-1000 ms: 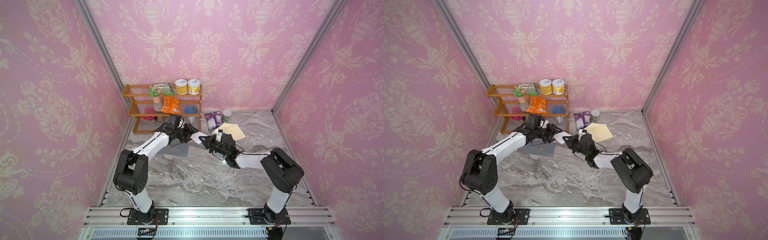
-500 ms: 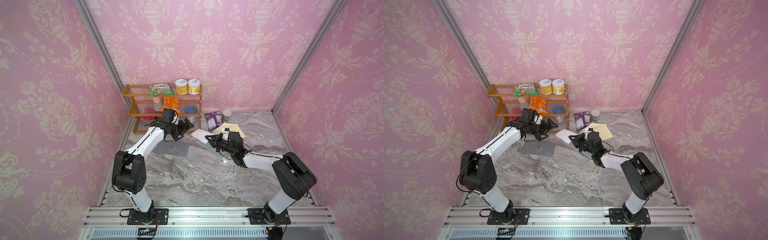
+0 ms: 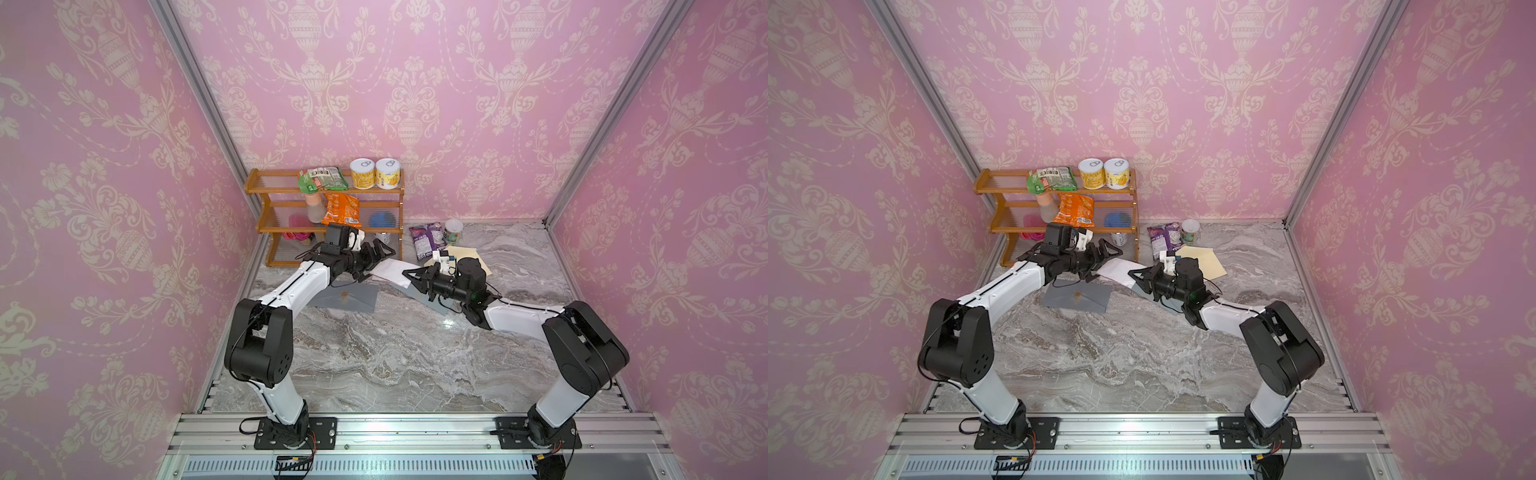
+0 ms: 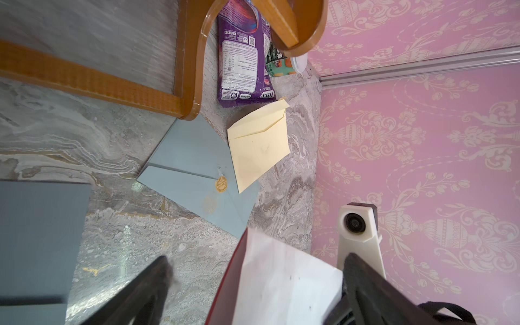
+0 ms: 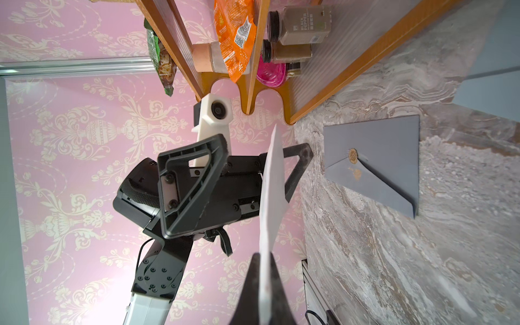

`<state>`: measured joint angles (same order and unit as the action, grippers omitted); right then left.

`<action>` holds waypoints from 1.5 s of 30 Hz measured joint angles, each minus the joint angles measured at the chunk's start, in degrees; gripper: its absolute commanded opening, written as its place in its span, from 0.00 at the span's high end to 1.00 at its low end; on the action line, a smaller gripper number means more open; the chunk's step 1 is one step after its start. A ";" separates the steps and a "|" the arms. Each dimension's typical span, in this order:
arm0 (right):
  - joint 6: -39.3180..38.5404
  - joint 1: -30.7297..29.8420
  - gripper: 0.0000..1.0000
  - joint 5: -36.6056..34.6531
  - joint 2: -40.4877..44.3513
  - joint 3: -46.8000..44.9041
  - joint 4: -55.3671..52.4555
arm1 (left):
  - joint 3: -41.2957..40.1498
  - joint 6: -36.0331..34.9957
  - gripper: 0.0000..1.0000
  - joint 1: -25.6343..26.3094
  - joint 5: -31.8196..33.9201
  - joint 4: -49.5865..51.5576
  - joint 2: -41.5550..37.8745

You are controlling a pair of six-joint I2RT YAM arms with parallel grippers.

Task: Fold the letter paper in half and place it into the envelope
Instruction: Fold the letter paper.

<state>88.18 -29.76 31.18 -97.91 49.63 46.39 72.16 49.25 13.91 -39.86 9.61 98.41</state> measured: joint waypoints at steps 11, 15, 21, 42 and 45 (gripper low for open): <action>1.66 0.00 1.00 1.01 -3.13 1.60 2.93 | -1.42 2.56 0.48 -0.02 -2.25 -3.78 0.00; 1.68 0.00 0.97 1.01 -3.26 1.73 2.93 | -2.01 3.04 0.72 -0.17 -2.49 -4.24 -0.04; 1.44 0.00 0.01 0.46 -3.21 1.84 0.92 | -2.47 3.17 1.00 -0.26 -2.43 -4.04 -0.04; 18.53 -12.44 0.26 -31.21 -3.04 5.66 -5.99 | -13.11 23.67 1.00 4.26 21.62 -13.73 -6.91; 20.06 -13.18 0.45 -35.17 -3.04 6.95 -6.49 | -16.09 26.23 1.00 7.30 27.85 -14.82 -10.23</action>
<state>108.25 -42.94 -3.99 -100.95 56.58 39.90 56.07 75.48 21.21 -12.01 -5.21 88.18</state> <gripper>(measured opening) 0.653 0.042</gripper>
